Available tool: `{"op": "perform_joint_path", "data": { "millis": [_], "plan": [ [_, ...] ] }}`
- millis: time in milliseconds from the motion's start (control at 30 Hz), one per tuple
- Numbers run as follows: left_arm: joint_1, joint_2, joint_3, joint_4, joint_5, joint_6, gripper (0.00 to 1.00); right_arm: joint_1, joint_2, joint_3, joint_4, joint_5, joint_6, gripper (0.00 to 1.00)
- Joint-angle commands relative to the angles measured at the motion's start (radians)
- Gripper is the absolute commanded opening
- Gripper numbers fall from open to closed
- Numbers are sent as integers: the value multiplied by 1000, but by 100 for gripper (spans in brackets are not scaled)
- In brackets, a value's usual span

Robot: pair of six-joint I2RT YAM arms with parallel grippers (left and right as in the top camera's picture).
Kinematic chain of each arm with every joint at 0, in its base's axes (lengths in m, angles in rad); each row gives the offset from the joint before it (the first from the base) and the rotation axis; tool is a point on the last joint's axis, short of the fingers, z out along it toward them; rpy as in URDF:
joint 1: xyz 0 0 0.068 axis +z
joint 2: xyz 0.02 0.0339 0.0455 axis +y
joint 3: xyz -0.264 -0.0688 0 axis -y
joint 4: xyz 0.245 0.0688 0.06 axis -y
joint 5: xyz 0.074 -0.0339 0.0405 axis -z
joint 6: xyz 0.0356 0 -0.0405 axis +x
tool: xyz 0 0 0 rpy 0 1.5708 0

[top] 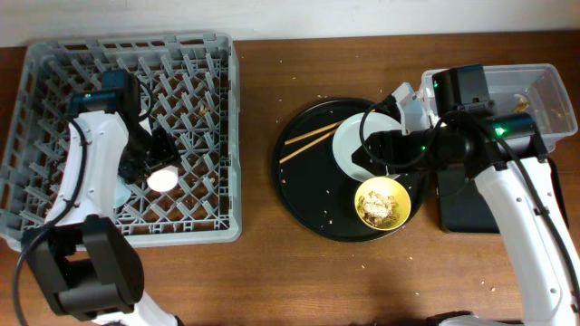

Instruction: Sort waste into correct bins and load items into the dishwasher rack

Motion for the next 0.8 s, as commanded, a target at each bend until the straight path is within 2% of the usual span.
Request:
{"op": "perform_joint_path", "data": {
  "millis": [0,133,233,267,367,467,533,600,633,700,733,767],
  "plan": [
    [5,-32,184,-170,-31,6,58,5,-15,2,-3,9,4,67],
    [5,-74,184,-270,-91,6,60,5,-15,2,-5,9,4,67],
    [5,-74,24,-203,-91,6,61,5,-15,2,-7,9,4,67],
    [5,-73,-57,-140,-107,6,67,5,-15,2,-7,9,4,67],
    [5,-73,-146,0,-117,6,69,5,-15,2,-8,9,4,67],
    [19,-73,-176,96,-117,5,78,5,-15,2,-8,9,4,67],
    [38,-74,-170,106,-116,5,95,5,-15,2,-8,9,4,67],
    [56,-79,-90,39,-45,34,95,5,-15,2,-7,40,4,67],
    [56,-90,-31,1,27,101,92,5,-15,1,-8,119,9,67],
    [46,-168,103,-38,251,264,91,6,-10,-35,-7,319,121,66],
    [32,-230,138,-27,354,350,91,6,5,-66,-5,326,125,66],
    [14,-299,146,-3,425,397,91,6,25,-122,18,326,125,60]
  ]
}}
